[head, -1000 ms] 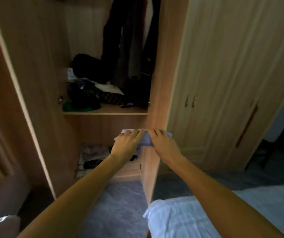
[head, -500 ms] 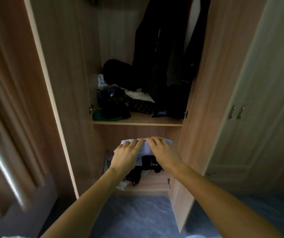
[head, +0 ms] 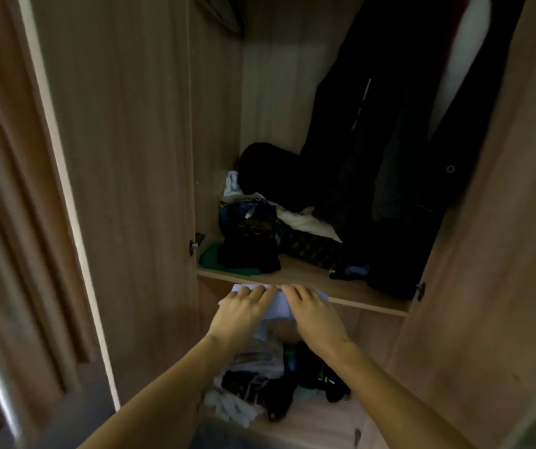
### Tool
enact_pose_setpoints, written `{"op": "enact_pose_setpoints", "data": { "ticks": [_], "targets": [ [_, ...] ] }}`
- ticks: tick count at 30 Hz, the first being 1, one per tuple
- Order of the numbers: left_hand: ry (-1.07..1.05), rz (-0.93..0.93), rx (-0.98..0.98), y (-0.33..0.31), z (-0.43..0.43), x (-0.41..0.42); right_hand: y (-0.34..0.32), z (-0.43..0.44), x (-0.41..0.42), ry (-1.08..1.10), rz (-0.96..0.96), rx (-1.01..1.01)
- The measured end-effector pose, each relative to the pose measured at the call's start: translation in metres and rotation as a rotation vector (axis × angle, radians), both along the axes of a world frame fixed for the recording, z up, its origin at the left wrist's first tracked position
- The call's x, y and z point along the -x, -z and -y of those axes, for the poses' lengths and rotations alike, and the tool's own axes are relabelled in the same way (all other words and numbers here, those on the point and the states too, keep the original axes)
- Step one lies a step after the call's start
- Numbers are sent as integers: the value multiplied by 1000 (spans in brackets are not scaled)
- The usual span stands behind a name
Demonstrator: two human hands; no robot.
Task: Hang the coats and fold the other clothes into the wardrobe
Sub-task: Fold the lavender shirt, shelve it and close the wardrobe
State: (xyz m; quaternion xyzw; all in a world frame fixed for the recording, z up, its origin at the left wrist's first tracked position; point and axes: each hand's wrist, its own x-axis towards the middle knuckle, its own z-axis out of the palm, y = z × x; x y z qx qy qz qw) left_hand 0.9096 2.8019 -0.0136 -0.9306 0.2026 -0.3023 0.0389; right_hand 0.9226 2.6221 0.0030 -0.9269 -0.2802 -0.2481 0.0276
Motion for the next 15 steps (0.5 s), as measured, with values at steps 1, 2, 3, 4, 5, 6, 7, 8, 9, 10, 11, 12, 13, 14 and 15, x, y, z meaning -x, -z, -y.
{"op": "enact_pose_setpoints", "data": {
  "ticks": [1, 2, 3, 4, 5, 6, 7, 8, 9, 10, 11, 12, 13, 14, 15],
  "targets": [
    [1, -19, 7, 1, -2, -12, 2, -3, -13, -7, 4, -10],
    [-4, -28, 3, 2, -4, -23, 6, -5, -25, -15, 2, -15],
    [-21, -30, -18, 6, -6, -34, 11, -7, -37, -24, -6, -13],
    [-40, -24, -38, 9, -8, -45, 16, -10, -49, -32, -16, -12],
    [-51, -16, -47, 12, -10, -57, 20, -13, -62, -38, -25, -12],
    [-56, -11, -47, 16, -14, -70, 23, -16, -75, -41, -36, -10],
    [-57, -14, -50, 22, -18, -83, 26, -20, -87, -41, -40, -9],
    [-64, -23, -52, 26, -22, -96, 29, -25, -100, -36, -54, -3],
    [-68, -34, -54, 31, -26, -111, 32, -29, -112, -31, -68, 8],
    [-70, -45, -53, 35, -31, -126, 34, -34, -127, -29, -78, 12],
    [-65, -60, -52, 38, -37, -144, 36, -38, -143, -28, -71, 10],
    [-61, -93, -44, 39, -42, -161, 37, -44, -160, -28, -65, 5],
    [-61, -126, -34, 40, -49, -179, 38, -50, -178, -26, -61, 3],
    [-67, -157, -25, 41, -55, -200, 37, -56, -196, -23, -65, 0],
    [-69, -193, -13, 39, -62, -218, 36, -62, -216, -21, -67, -1]
  ]
}}
